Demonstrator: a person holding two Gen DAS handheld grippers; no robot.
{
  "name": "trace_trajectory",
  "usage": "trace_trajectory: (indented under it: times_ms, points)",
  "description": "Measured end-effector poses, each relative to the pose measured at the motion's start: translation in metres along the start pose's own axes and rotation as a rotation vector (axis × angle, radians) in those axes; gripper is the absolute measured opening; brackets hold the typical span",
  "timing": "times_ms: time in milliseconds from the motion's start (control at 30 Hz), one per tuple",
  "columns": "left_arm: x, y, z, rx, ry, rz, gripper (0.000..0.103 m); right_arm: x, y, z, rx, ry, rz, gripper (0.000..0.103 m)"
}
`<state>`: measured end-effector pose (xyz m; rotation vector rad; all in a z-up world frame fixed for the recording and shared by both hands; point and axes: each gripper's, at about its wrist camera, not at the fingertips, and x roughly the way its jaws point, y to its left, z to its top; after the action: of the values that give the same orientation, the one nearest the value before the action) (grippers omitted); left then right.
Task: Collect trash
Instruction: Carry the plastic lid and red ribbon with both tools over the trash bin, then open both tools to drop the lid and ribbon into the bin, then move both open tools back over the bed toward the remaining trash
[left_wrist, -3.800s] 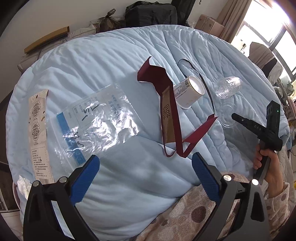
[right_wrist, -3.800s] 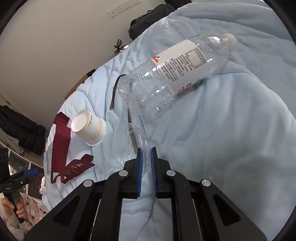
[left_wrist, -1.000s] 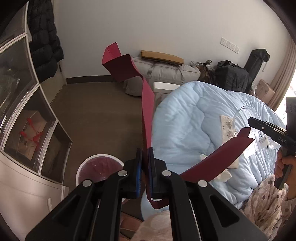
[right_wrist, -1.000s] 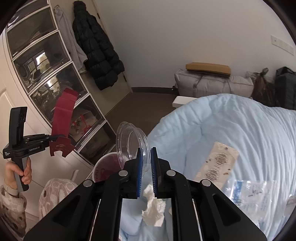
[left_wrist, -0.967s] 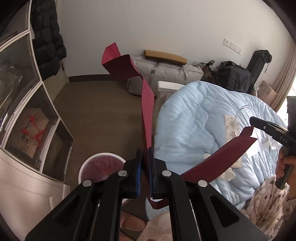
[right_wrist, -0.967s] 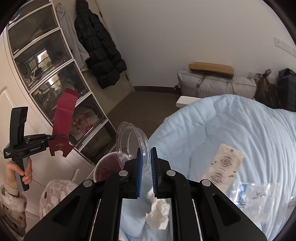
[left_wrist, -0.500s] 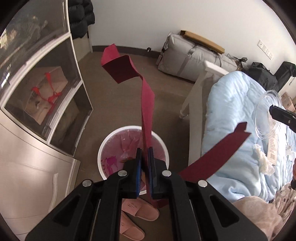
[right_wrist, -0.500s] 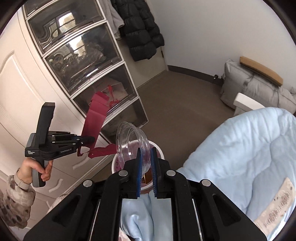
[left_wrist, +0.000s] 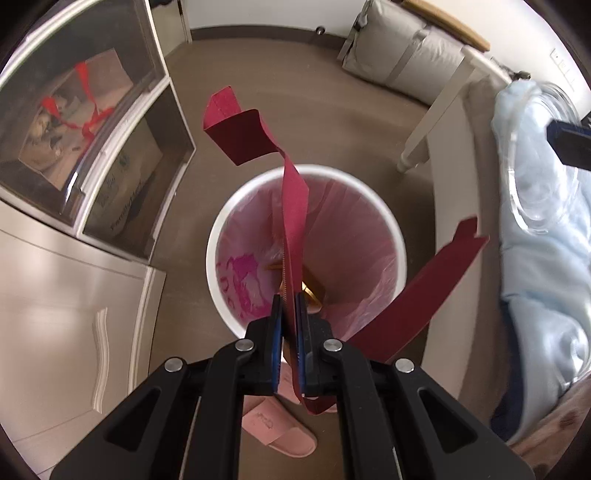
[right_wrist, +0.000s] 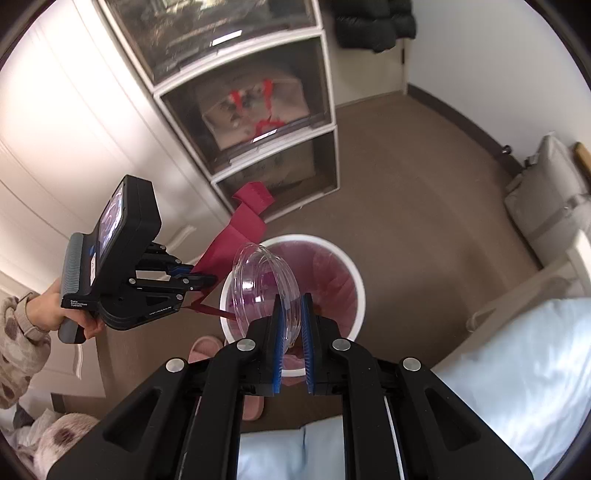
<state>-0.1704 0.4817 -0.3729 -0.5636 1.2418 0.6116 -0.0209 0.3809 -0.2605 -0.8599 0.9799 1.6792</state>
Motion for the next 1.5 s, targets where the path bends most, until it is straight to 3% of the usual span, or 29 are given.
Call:
trace_trajectory:
  times_ms: [333, 567, 633, 700, 733, 767, 800, 900, 1200, 1500]
  points:
    - [0.042, 0.005, -0.009, -0.002, 0.056, 0.0, 0.006, 0.073, 0.002, 0.012, -0.023, 0.102, 0.038, 0.008]
    - [0.061, -0.001, -0.005, 0.033, 0.088, -0.002, 0.009, 0.091, 0.004, 0.016, -0.086, 0.139, 0.027, 0.009]
    - [0.064, -0.002, -0.004, 0.04, 0.097, -0.002, 0.025, 0.094, 0.005, 0.015, -0.114, 0.147, 0.016, 0.015]
    - [0.067, -0.003, -0.003, 0.053, 0.101, -0.002, 0.074, 0.097, 0.006, 0.013, -0.145, 0.154, 0.0, 0.029]
    - [0.069, -0.003, -0.003, 0.067, 0.101, 0.005, 0.083, 0.096, 0.008, 0.012, -0.166, 0.153, -0.016, 0.04]
    - [0.068, -0.005, -0.004, 0.082, 0.098, 0.018, 0.091, 0.096, 0.009, 0.01, -0.186, 0.15, -0.033, 0.044]
    - [0.068, -0.007, -0.004, 0.098, 0.098, 0.03, 0.093, 0.094, 0.01, 0.008, -0.205, 0.146, -0.048, 0.05]
    - [0.073, -0.012, -0.005, 0.123, 0.124, 0.045, 0.097, 0.09, 0.013, 0.002, -0.249, 0.144, -0.081, 0.062]
    - [0.073, -0.014, -0.006, 0.124, 0.138, 0.051, 0.097, 0.077, 0.008, -0.001, -0.247, 0.147, -0.14, 0.065]
    - [0.012, -0.004, -0.002, -0.054, 0.07, -0.025, 0.097, 0.001, -0.002, -0.025, -0.094, 0.02, -0.142, 0.072]
